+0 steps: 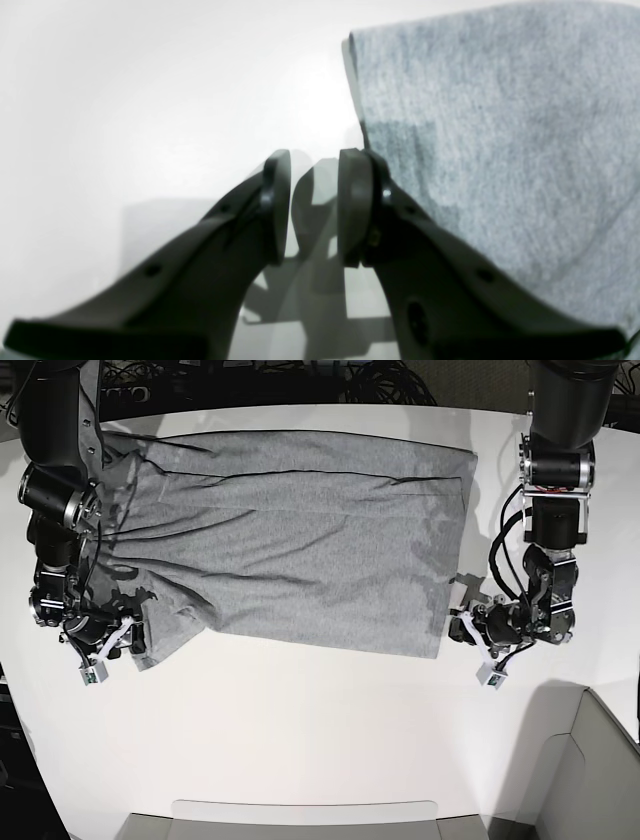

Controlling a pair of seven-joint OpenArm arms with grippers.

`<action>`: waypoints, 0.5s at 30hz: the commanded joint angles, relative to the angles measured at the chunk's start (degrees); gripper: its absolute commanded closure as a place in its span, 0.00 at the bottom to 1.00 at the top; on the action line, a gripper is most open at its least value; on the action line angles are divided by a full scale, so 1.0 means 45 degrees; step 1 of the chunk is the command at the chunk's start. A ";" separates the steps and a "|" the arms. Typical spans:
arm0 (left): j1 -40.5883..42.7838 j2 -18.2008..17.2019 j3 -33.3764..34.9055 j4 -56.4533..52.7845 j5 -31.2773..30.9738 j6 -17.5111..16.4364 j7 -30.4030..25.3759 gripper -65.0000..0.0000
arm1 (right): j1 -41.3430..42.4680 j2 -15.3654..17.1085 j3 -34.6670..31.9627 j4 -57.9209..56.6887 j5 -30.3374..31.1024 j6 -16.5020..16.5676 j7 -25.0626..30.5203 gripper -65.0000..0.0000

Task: Fold the T-shirt properly
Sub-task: 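Move the left gripper to the other hem corner and grasp both corners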

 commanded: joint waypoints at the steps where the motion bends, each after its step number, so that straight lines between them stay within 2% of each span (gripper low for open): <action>1: -0.0626 0.0156 -0.0001 0.0002 -0.0210 -0.0124 -0.0361 0.73 | -0.0270 -0.0118 -0.0071 -0.0226 -0.0932 0.0299 -0.1909 0.50; 9: -0.1427 0.0977 0.0038 -0.2166 -0.0190 -0.0124 -0.1572 0.72 | -0.0270 -0.0137 -0.0071 -0.0226 -0.0932 0.0299 -0.1909 0.50; 15: -0.1388 0.1152 0.0194 -0.3182 -0.0190 -0.0124 -0.1963 0.70 | -0.0270 -0.0098 -0.0071 -0.0226 -0.0951 0.0299 -0.1909 0.50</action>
